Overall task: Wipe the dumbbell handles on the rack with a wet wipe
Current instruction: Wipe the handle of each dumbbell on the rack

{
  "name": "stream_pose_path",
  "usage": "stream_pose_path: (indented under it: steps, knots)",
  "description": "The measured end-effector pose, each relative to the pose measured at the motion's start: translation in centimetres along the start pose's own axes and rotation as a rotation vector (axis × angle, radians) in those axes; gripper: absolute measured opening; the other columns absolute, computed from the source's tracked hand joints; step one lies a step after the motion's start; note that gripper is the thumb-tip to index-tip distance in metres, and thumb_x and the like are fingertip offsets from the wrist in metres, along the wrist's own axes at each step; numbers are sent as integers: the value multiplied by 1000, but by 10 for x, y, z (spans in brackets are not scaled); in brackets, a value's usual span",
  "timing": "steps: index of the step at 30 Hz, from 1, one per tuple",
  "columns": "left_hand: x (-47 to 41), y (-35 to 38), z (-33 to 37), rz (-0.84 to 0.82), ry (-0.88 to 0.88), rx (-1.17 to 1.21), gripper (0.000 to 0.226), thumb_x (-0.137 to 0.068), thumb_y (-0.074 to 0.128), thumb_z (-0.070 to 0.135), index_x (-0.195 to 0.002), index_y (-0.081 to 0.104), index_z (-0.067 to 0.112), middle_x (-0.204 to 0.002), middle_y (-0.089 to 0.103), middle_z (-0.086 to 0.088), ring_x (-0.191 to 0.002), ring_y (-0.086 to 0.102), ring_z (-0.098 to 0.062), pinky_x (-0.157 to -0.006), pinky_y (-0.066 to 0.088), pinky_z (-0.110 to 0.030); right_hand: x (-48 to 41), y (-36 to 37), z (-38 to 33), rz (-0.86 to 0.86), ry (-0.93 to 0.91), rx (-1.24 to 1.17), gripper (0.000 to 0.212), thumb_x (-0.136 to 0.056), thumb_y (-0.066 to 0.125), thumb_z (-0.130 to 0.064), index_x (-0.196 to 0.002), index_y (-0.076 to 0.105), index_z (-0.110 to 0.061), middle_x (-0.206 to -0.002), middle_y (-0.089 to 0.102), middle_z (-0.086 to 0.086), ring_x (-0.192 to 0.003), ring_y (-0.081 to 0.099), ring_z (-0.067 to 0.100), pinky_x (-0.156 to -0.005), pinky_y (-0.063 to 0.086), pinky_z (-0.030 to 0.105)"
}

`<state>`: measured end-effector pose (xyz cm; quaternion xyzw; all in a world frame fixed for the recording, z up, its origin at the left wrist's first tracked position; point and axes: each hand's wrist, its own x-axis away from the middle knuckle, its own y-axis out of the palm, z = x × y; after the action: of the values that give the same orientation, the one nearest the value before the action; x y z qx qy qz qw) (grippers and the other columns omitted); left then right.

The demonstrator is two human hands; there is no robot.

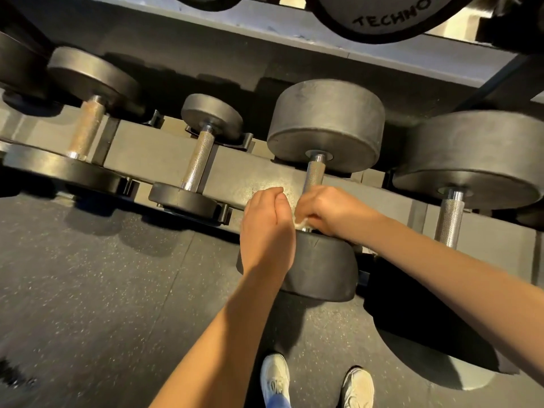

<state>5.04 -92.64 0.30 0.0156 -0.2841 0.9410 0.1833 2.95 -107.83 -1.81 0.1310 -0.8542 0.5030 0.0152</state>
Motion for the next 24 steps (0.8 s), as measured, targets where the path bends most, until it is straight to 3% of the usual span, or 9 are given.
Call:
stream_pose_path:
  steps: [2,6,12,16,20,24]
  knots:
    - [1,0,0,6,-8,7,34,-102,33,21,-123,58,12,-107,50,13,-109,47,-9,-94,33,-22,-2,-5,3,25,31,-29,12,-75,70,0,-84,75,-7,-91,71,6,-88,66,26,-81,52,38]
    - [3,-1,1,27,14,-3,34,-102,33,23,-122,58,13,-109,53,10,-109,48,-11,-97,36,-28,0,2,-1,269,7,20,13,-69,69,5,-76,74,-4,-82,70,9,-79,66,29,-76,53,34]
    - [4,0,-1,36,73,-6,37,-100,31,27,-121,57,11,-113,57,1,-109,49,-16,-96,38,-33,9,0,-3,178,126,-91,19,-69,68,10,-78,75,-5,-88,72,8,-84,67,24,-81,44,20]
    - [4,0,0,22,100,-31,49,-93,26,35,-122,57,10,-117,58,-1,-111,48,-15,-98,37,-32,13,7,-7,441,245,-28,18,-73,63,11,-80,73,-1,-86,68,12,-83,64,31,-74,49,31]
    - [7,-2,-1,26,100,-22,45,-96,30,34,-123,57,9,-117,58,-1,-111,47,-14,-98,38,-31,32,-5,-16,682,537,-295,13,-82,66,0,-90,74,-7,-87,63,-4,-75,55,2,-69,37,7]
    - [2,-3,2,-16,-13,-22,35,-102,36,25,-131,52,12,-127,53,-2,-118,45,-15,-103,35,-31,51,-32,-33,851,627,-549,11,-83,70,-8,-89,72,-17,-84,64,-12,-74,57,-8,-69,43,6]
